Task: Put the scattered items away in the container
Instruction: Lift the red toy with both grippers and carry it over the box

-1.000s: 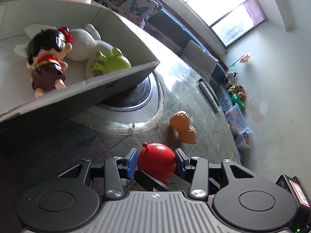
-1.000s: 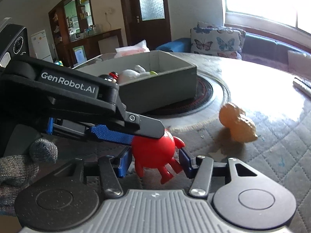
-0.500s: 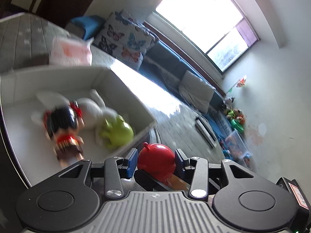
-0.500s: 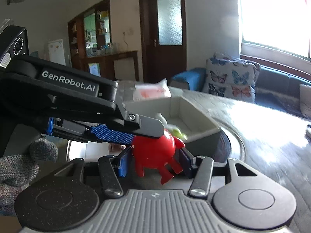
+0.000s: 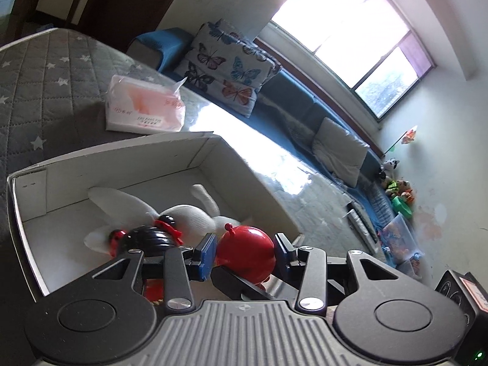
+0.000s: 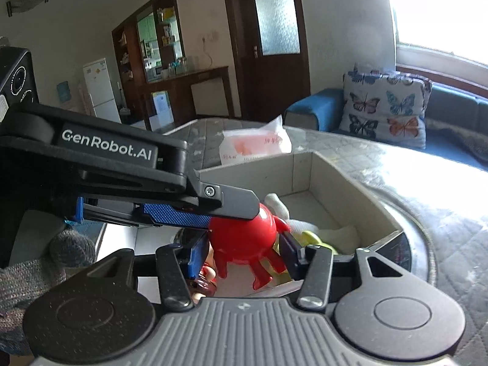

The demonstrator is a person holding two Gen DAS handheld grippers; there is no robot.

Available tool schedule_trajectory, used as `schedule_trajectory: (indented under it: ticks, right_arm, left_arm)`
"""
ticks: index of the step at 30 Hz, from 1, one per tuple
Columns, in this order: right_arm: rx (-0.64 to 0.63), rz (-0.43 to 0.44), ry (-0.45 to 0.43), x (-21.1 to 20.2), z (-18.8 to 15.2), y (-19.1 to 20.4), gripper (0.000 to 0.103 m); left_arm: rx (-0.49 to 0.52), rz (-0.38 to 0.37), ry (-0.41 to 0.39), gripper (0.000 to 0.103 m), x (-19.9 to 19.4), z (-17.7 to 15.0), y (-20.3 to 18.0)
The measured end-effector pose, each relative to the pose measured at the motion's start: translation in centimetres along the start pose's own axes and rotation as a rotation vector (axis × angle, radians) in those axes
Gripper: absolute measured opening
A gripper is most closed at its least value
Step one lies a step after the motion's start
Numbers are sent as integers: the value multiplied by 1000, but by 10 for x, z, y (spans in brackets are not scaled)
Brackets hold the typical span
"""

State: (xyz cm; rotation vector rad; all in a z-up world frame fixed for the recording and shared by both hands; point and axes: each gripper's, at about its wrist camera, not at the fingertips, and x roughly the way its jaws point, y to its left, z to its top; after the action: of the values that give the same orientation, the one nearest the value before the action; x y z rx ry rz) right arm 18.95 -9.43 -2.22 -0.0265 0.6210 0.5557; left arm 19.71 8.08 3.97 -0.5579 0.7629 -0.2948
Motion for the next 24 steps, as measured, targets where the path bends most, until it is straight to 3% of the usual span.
schedule_trajectory:
  ticks: [12,24]
  right_arm:
    - [-21,-16,87,32,0,-4,49]
    - [-66,-36,121,38,-1,4,49]
  left_arm:
    - [-9,29,65,44,26,-3,13]
    - [-8,57,51,42,22,-4,11]
